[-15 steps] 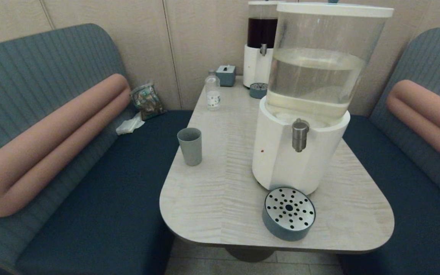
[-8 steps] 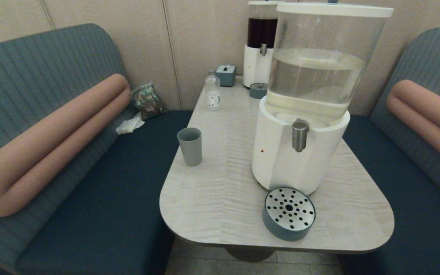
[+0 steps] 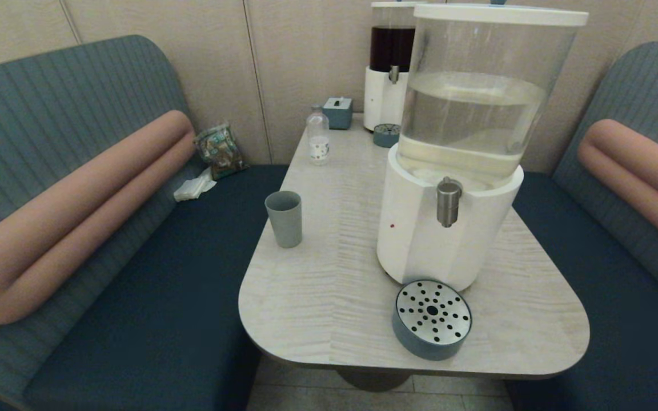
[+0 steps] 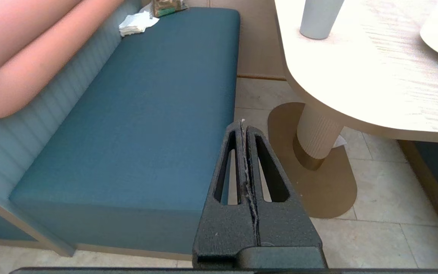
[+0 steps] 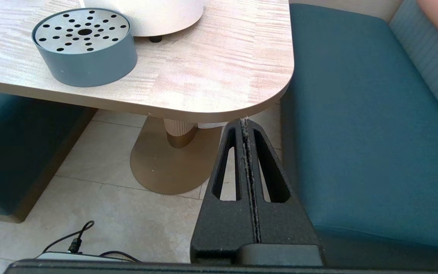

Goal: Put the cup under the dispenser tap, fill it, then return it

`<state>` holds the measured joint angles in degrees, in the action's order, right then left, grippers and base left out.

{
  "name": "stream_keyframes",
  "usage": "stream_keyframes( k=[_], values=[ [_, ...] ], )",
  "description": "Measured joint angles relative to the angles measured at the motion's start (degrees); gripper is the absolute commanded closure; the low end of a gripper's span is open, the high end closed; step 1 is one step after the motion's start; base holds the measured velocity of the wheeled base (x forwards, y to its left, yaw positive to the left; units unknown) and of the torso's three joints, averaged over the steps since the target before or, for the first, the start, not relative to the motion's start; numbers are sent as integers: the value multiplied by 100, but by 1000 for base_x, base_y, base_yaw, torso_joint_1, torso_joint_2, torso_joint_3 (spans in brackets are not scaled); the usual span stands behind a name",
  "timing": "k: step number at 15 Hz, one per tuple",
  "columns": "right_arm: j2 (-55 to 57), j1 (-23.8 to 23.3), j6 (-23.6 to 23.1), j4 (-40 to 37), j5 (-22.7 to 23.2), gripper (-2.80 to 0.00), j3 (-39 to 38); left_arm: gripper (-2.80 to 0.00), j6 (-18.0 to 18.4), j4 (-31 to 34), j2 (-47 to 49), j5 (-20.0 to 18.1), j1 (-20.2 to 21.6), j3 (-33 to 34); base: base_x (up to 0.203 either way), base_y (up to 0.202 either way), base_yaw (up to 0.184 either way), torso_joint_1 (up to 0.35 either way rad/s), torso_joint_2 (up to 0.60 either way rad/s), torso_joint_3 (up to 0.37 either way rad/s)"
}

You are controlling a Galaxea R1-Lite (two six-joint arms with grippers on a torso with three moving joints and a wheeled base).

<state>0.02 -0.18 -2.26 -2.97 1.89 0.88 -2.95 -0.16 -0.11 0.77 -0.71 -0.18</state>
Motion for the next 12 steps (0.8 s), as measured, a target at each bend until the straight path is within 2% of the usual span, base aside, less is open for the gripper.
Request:
stream_keyframes(
  k=[12],
  values=[
    [0, 0, 86, 254, -62, 0, -88, 0, 0, 0, 1, 0, 0, 0, 0, 0, 0, 0, 0, 0]
  ],
)
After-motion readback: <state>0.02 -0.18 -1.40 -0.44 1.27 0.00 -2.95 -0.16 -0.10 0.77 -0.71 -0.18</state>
